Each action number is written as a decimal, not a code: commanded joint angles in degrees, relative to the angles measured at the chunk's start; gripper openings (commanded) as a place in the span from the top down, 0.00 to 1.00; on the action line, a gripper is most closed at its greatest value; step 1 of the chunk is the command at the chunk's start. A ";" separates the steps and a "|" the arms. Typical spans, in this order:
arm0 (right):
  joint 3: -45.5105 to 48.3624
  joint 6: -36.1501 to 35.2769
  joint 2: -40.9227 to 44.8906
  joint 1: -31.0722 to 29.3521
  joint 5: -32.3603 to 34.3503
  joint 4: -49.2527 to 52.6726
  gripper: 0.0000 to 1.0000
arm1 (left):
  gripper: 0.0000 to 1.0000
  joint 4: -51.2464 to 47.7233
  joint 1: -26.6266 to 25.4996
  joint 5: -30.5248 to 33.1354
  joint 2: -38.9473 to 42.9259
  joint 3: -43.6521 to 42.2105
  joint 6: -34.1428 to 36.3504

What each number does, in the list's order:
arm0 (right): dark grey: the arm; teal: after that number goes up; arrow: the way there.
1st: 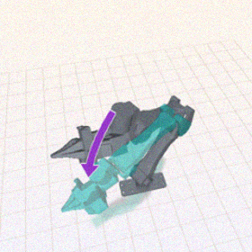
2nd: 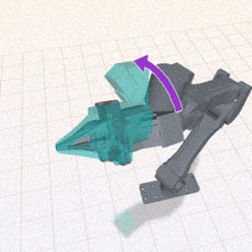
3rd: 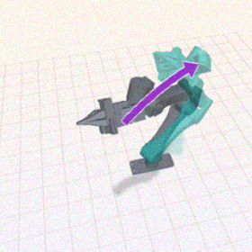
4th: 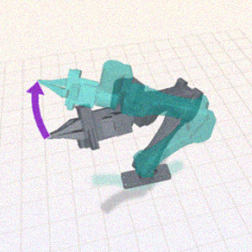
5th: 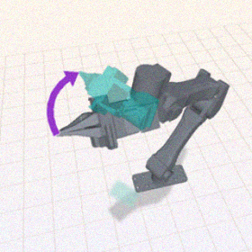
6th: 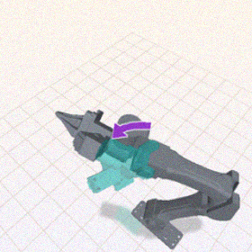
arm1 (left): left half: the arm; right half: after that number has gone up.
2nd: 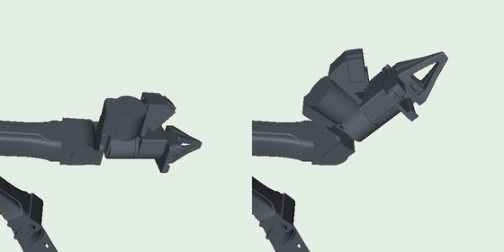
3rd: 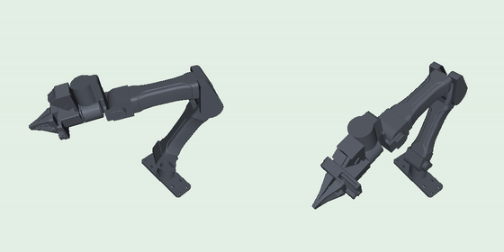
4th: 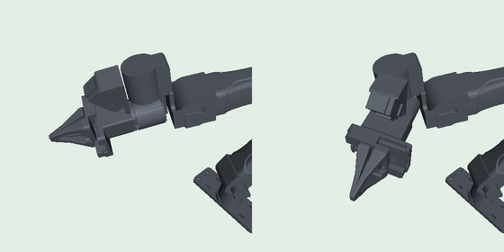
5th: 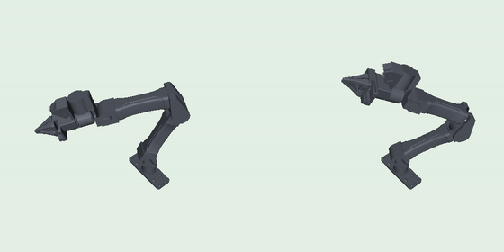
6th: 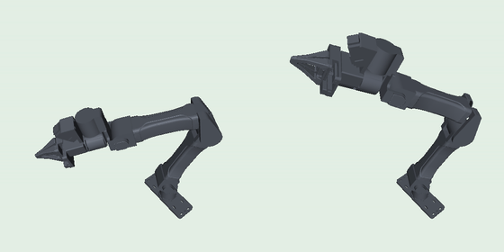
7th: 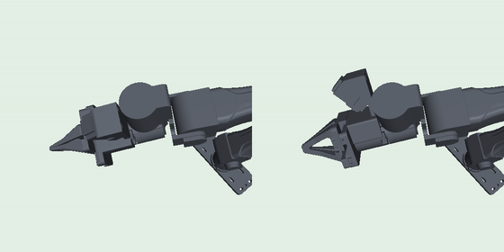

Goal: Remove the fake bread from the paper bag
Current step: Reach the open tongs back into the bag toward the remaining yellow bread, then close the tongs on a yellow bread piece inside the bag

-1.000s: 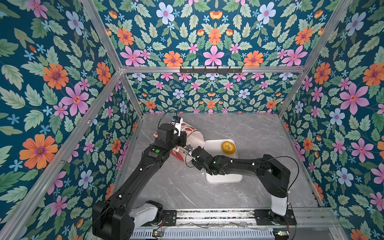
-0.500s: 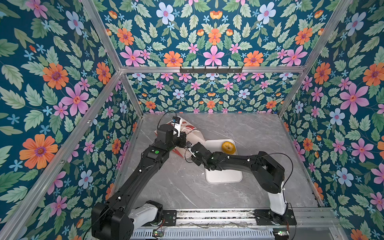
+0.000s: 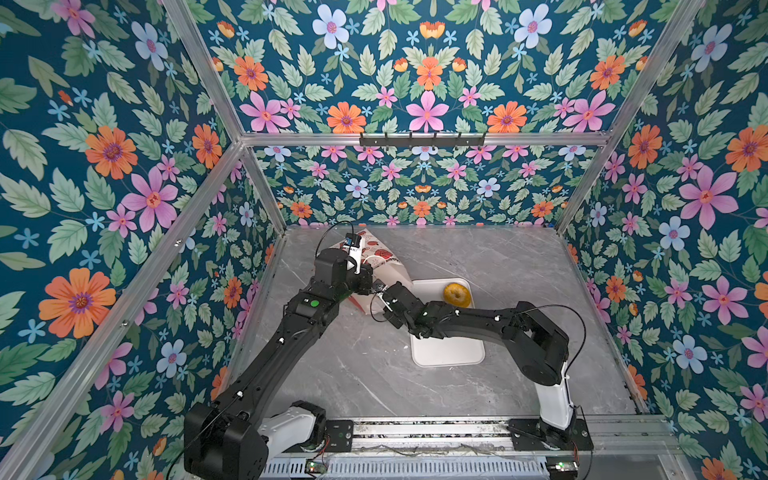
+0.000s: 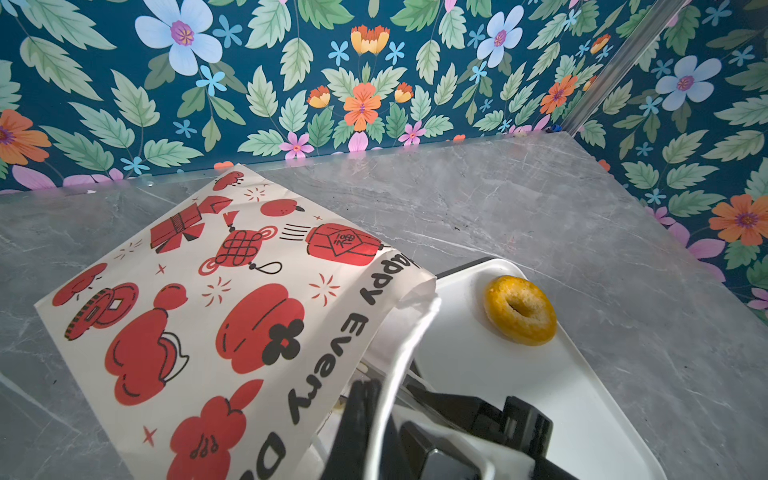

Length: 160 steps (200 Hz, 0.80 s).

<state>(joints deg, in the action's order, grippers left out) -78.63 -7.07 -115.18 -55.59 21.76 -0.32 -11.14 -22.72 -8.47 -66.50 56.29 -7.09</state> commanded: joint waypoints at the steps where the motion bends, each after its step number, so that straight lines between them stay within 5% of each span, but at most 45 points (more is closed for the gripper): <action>1: 0.05 0.36 1.37 0.05 2.80 -2.21 0.61 | 1.00 0.37 0.02 0.13 0.21 0.31 0.07; 160: 3.95 -0.58 3.89 0.05 4.32 0.93 0.62 | 1.00 0.43 0.04 0.52 0.98 -0.79 0.10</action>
<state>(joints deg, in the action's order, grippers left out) -75.57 -8.10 -112.55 -55.55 25.63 1.54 -11.18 -22.76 -7.94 -65.60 55.64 -7.07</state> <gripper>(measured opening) 0.380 0.055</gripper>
